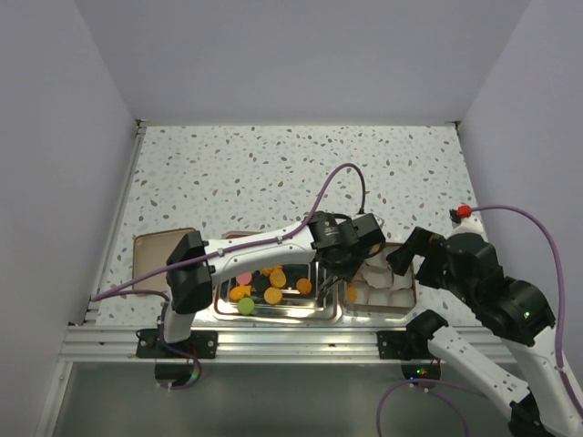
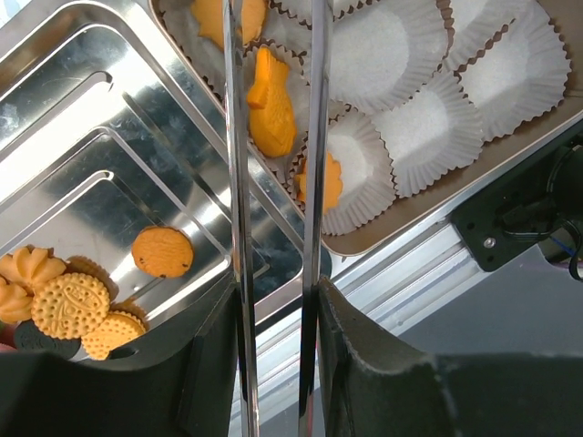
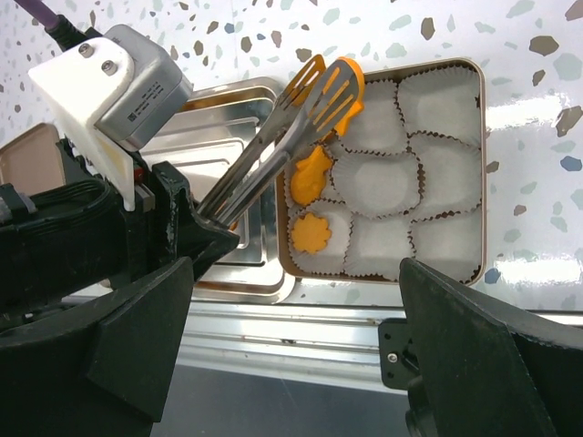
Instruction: Pack the cookies
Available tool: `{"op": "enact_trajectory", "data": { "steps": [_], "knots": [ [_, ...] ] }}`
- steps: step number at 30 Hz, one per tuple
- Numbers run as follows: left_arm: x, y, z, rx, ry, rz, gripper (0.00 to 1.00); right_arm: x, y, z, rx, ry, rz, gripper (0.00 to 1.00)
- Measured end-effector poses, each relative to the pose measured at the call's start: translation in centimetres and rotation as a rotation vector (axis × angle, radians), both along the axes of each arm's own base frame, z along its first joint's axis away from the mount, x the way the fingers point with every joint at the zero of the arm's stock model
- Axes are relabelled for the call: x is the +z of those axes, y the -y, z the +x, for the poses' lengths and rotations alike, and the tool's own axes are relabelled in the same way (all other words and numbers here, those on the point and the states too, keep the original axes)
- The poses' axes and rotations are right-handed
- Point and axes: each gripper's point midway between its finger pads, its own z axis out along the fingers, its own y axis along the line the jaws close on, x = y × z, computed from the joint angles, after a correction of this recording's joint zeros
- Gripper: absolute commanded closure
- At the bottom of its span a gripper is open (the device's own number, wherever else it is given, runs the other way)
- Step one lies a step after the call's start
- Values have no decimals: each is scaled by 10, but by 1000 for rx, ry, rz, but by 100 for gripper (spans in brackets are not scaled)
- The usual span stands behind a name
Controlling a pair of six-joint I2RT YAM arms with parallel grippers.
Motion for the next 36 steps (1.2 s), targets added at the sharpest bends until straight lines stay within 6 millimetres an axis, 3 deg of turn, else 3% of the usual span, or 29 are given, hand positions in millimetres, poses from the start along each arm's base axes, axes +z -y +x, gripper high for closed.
{"op": "enact_trajectory", "data": {
  "steps": [19, 30, 36],
  "knots": [
    [4, 8, -1, -1, 7, -35, 55, 1, 2, -5, -13, 11, 29, 1],
    [31, 2, 0, 11, 41, -81, 54, -2, 2, -6, -19, 5, 35, 1],
    [51, -15, 4, 48, 79, -79, 54, 0, 3, -7, -22, 15, 46, 1]
  ]
}}
